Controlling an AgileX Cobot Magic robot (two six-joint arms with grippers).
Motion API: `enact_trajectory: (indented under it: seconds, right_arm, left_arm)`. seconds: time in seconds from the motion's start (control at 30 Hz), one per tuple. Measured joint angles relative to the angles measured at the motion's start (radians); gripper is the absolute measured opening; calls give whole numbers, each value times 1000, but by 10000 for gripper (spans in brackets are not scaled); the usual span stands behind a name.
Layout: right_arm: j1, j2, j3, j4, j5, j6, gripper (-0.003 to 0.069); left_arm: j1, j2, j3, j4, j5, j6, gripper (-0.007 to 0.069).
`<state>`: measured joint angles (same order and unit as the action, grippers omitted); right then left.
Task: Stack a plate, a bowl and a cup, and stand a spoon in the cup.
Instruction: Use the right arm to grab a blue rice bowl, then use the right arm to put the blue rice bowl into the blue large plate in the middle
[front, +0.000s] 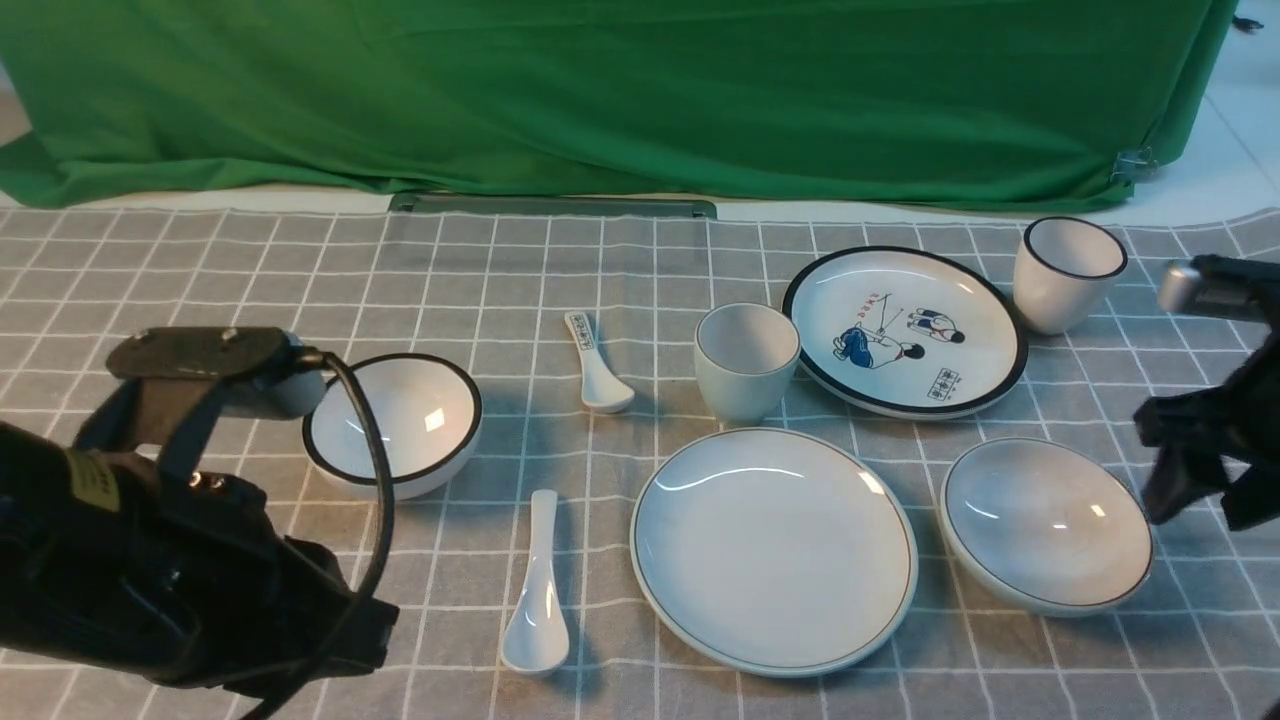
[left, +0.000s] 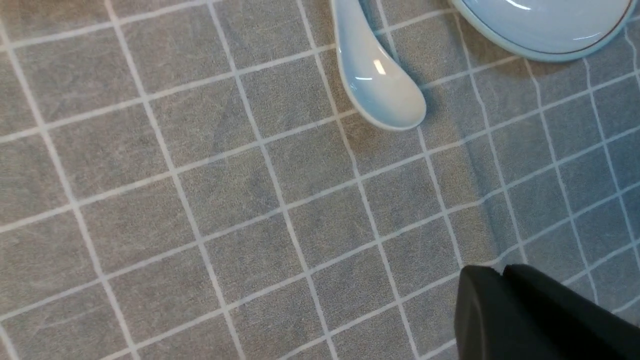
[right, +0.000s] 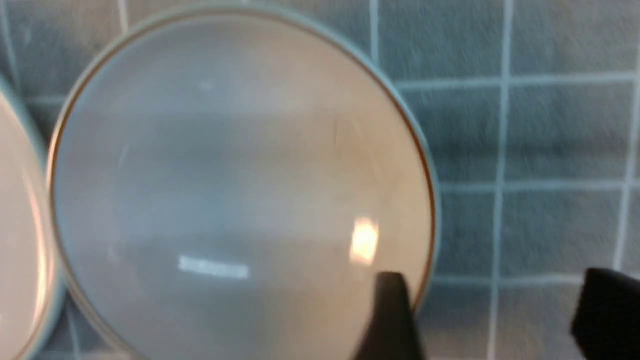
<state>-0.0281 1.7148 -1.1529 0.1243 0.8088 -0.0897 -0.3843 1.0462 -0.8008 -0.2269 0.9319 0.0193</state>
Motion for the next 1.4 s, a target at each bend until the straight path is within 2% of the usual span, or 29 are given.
enact_trajectory:
  seconds: [0.1,0.17,0.23,0.27,0.3,0.37,0.4,0.5,0.67,0.87,1.03,1.3,1.4]
  right_arm:
    - [5,67,-10,0,-47,25,585]
    - [5,97,-10,0,-71,29,568]
    - [5,131,-10,0,-95,30,519]
    - [5,144,-10,1,-102,30,481]
    - [5,152,-10,4,-109,23,412]
    - [7,154,-10,6,-109,-7,221]
    - [7,151,-13,6,-98,-17,164]
    - [13,96,-35,28,-46,-34,77]
    - [68,-29,-71,58,-16,-57,76]
    - [289,-27,-147,100,11,-61,76]
    - [410,81,-159,107,-38,-54,76]
    - [432,177,-159,120,-76,-46,77]
    - [432,179,-159,124,-90,-43,104]
  left_arm:
    - [-4,0,0,33,2,-19,17]
    - [-4,0,0,45,5,-19,17]
    - [-4,0,0,53,5,-26,17]
    - [-4,0,0,57,5,-27,17]
    - [-4,0,0,57,5,-27,17]
    - [-4,0,0,60,5,-27,17]
    - [-4,0,0,61,5,-27,17]
    - [-4,0,0,71,5,-27,17]
    - [-4,0,0,76,-16,-29,17]
    - [-4,0,0,76,-67,-31,17]
    - [-4,0,0,76,-71,-31,17]
    - [-4,0,0,75,-46,-31,17]
    - [-4,0,0,75,-44,-31,17]
